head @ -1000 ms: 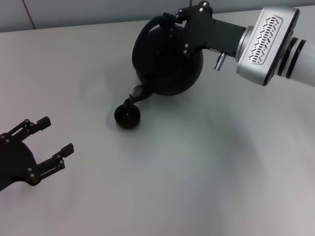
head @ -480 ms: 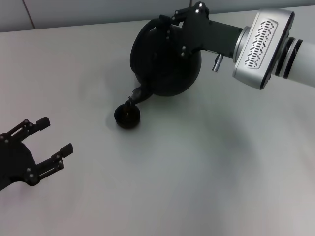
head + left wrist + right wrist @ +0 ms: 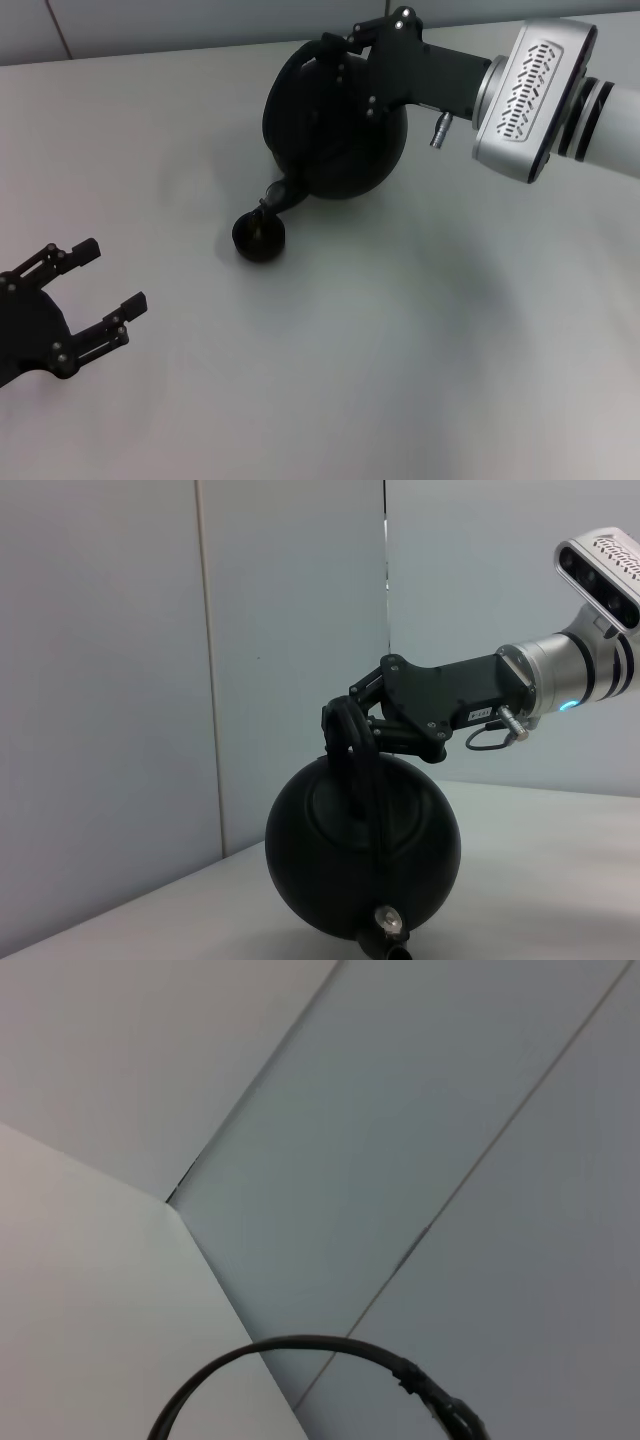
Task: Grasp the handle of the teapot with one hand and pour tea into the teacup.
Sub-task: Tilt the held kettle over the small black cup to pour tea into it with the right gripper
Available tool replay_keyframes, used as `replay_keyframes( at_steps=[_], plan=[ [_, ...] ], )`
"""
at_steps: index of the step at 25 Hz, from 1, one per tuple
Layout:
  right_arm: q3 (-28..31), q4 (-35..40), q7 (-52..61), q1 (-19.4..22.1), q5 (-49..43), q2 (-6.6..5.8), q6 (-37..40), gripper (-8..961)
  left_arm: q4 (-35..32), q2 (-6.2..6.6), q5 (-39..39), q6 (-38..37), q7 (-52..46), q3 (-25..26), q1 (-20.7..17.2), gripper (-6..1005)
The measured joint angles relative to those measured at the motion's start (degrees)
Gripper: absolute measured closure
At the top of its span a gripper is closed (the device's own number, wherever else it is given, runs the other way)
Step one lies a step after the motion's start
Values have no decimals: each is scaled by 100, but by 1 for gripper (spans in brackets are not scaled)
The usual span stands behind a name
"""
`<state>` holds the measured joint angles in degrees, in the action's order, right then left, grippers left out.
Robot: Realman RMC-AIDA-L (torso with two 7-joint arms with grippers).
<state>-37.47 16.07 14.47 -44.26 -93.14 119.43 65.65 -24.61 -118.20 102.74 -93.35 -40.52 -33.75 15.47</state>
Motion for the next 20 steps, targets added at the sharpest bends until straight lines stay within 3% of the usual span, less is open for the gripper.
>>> replay_keyframes(
  at_steps=[13,20],
  plan=[
    [74,359,2491,317,49,-36,-62,867,-30,0,-1,2,-9,45,35,213],
    [82,348,3107,548,486,-29,-64,866,-19,-1,-1,-3,2,53,45,213]
  ],
)
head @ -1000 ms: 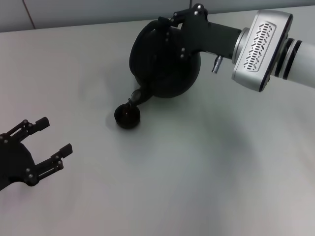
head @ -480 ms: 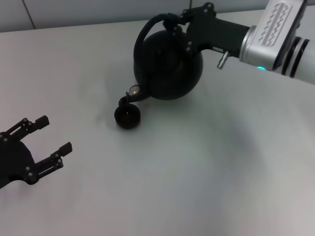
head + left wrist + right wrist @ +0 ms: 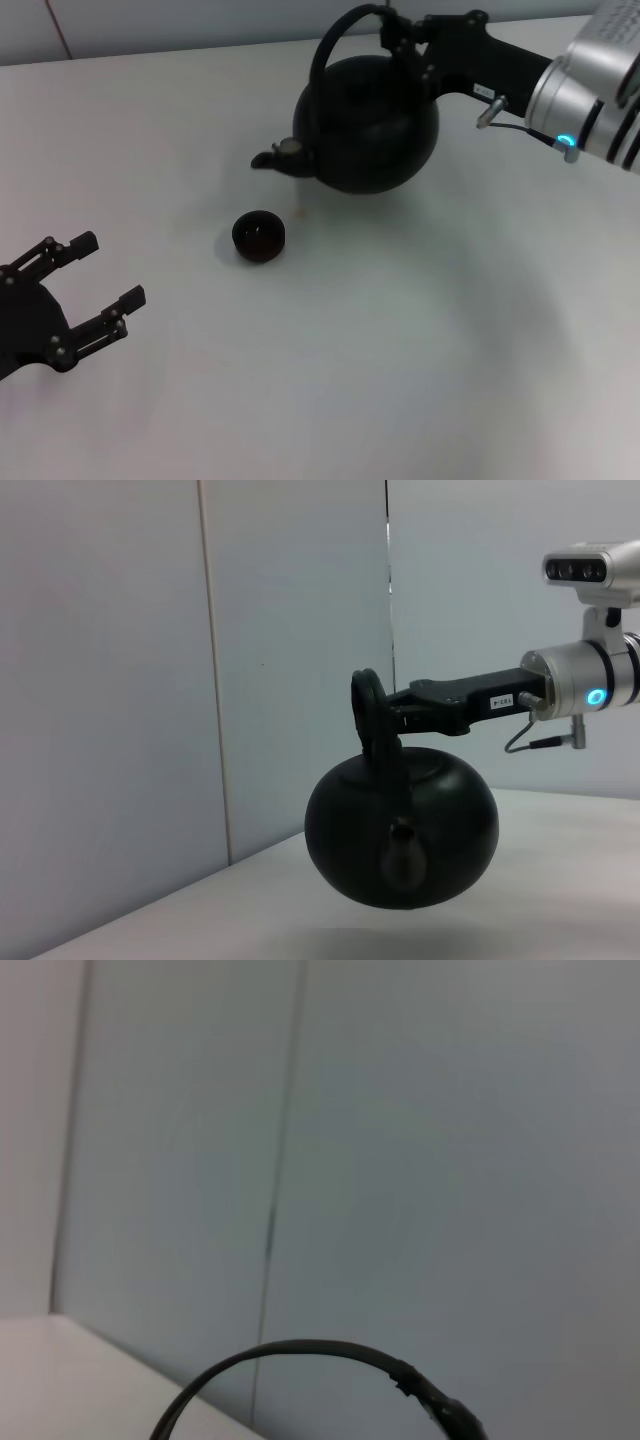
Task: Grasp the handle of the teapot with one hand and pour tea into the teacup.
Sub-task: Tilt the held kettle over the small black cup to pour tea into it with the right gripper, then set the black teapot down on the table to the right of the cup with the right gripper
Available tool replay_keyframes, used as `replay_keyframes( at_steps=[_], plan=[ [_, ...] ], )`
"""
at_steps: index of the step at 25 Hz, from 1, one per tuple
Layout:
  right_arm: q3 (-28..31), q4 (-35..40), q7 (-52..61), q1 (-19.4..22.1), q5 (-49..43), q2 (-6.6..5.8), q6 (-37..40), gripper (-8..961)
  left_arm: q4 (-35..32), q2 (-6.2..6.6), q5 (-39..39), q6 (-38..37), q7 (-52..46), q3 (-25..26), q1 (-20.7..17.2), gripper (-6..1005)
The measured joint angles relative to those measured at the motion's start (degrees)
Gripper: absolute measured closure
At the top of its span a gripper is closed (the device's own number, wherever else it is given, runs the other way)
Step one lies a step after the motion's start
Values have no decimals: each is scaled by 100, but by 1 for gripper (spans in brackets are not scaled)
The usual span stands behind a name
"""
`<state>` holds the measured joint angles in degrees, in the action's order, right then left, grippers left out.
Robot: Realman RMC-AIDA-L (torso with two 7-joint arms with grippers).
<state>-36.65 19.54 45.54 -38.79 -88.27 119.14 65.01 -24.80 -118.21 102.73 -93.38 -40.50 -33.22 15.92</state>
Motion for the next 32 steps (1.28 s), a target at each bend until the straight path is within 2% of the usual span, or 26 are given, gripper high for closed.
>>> replay_keyframes(
  at_steps=[8,16,23,32],
  plan=[
    [9,-96,425,419,651,11,29,867,16,-8,-43,-14,5,0,-2,213],
    [9,-182,325,677,842,18,127,846,19,-8,-45,-18,24,-12,-2,213],
    [39,-818,-848,806,1371,13,206,827,20,-10,-45,-22,23,-33,-2,213],
    [94,-1351,-1612,823,1677,31,291,803,19,-23,-43,-22,14,-44,-2,213]
  ],
)
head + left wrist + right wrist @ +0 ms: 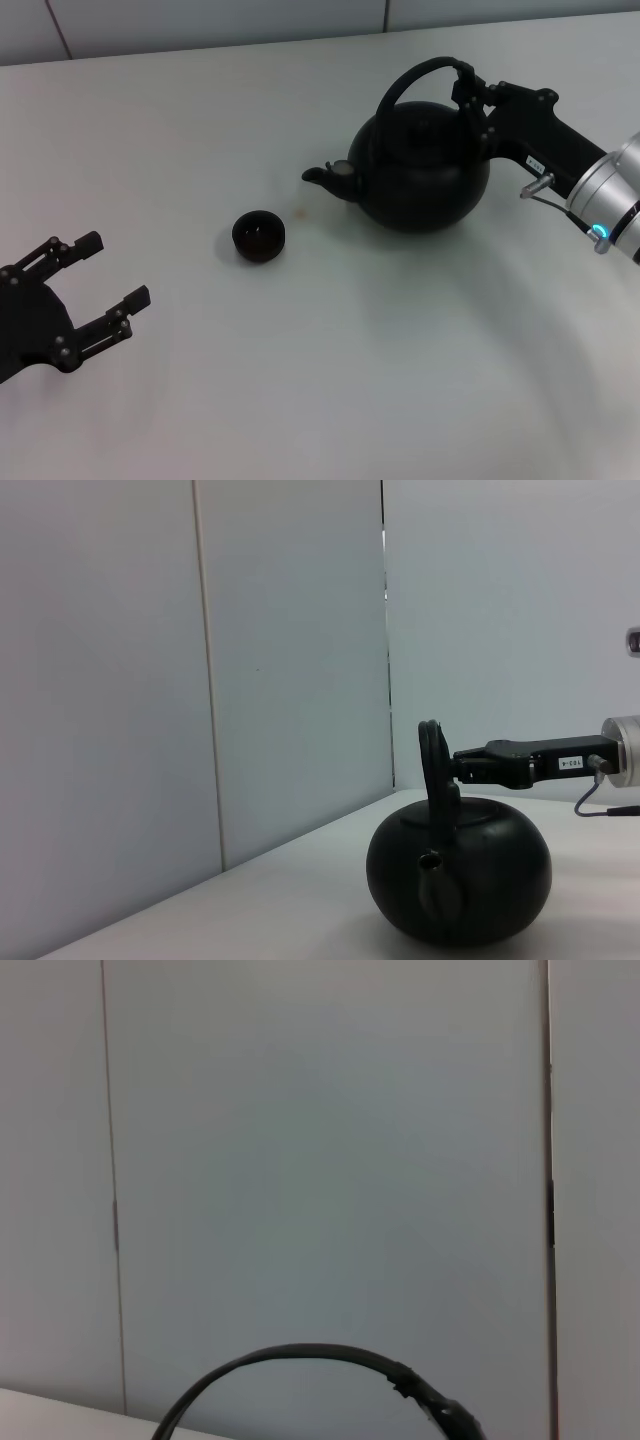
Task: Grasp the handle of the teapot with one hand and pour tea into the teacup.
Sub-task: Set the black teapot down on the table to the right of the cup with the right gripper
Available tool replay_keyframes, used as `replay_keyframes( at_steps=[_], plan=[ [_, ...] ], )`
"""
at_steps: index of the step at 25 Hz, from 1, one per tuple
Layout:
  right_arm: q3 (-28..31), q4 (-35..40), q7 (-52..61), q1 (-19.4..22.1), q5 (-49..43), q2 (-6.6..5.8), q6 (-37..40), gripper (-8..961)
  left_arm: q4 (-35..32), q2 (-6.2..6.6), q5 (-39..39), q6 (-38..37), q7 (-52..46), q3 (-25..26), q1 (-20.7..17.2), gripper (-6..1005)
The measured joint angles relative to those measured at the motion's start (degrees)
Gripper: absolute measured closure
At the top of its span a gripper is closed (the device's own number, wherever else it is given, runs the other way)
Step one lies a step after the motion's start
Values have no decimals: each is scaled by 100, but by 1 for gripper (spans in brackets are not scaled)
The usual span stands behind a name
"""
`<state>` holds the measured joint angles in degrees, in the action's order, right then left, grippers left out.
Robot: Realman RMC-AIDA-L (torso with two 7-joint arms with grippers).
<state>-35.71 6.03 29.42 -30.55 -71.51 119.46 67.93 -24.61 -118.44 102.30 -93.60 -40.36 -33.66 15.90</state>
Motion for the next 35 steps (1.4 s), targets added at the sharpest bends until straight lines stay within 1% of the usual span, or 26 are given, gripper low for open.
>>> replay_keyframes(
  at_steps=[15,25,31,35],
  plan=[
    [13,-89,-7,28,6,6,16,764,88,-3,0,-7,34,43,0,213],
    [3,-112,-7,118,0,0,1,737,88,-2,-14,-9,21,44,-29,214],
    [10,-88,-7,181,0,-3,79,609,88,-2,-18,-9,16,46,-39,214],
    [11,-60,-7,237,0,-11,284,524,88,-2,-31,-8,24,52,-42,214]
  ],
)
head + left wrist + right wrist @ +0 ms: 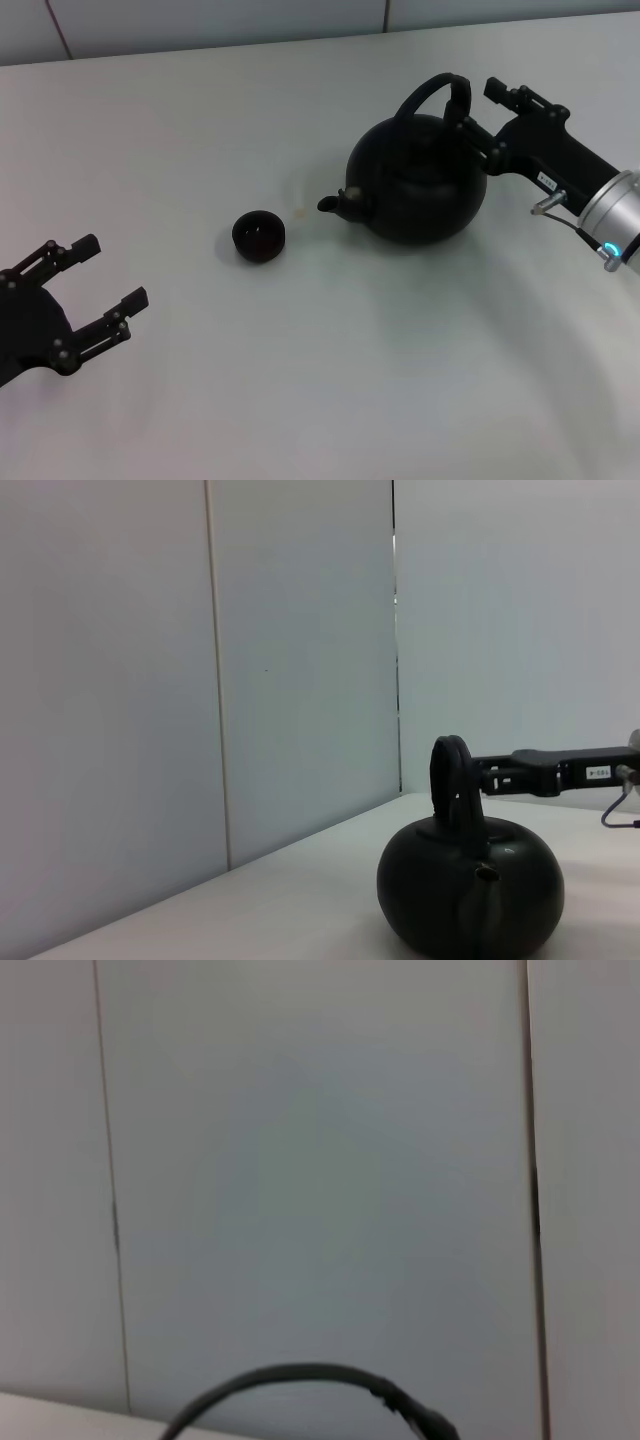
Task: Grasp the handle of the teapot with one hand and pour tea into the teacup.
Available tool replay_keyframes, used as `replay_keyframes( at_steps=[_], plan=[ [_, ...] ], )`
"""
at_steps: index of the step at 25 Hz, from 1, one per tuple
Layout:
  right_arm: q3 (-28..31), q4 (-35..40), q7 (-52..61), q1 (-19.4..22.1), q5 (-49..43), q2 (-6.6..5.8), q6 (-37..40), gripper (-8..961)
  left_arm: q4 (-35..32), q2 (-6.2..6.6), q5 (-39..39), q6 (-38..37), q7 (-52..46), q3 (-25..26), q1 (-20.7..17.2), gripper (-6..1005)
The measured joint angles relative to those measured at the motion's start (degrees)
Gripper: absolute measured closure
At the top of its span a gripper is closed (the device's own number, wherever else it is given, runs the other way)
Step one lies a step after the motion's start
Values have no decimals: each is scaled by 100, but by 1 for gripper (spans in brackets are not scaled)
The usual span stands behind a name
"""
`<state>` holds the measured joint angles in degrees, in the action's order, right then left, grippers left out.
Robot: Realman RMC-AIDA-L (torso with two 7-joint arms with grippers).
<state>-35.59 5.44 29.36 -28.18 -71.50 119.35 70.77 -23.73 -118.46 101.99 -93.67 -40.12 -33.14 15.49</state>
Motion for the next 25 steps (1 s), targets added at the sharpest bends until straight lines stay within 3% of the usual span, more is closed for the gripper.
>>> replay_keyframes(
  at_steps=[6,17,20,25],
  plan=[
    [0,39,0,354,-15,-8,538,353,4,1,-36,2,14,1,-2,214],
    [82,139,-79,1260,-22,-39,1704,351,140,25,-49,110,-4,-10,43,214],
    [-113,582,508,1445,-449,-101,2015,351,139,34,-29,119,-69,-37,58,214],
    [-138,1964,1813,1675,-2143,-181,2426,351,85,49,20,122,-220,-100,81,214]
  ],
)
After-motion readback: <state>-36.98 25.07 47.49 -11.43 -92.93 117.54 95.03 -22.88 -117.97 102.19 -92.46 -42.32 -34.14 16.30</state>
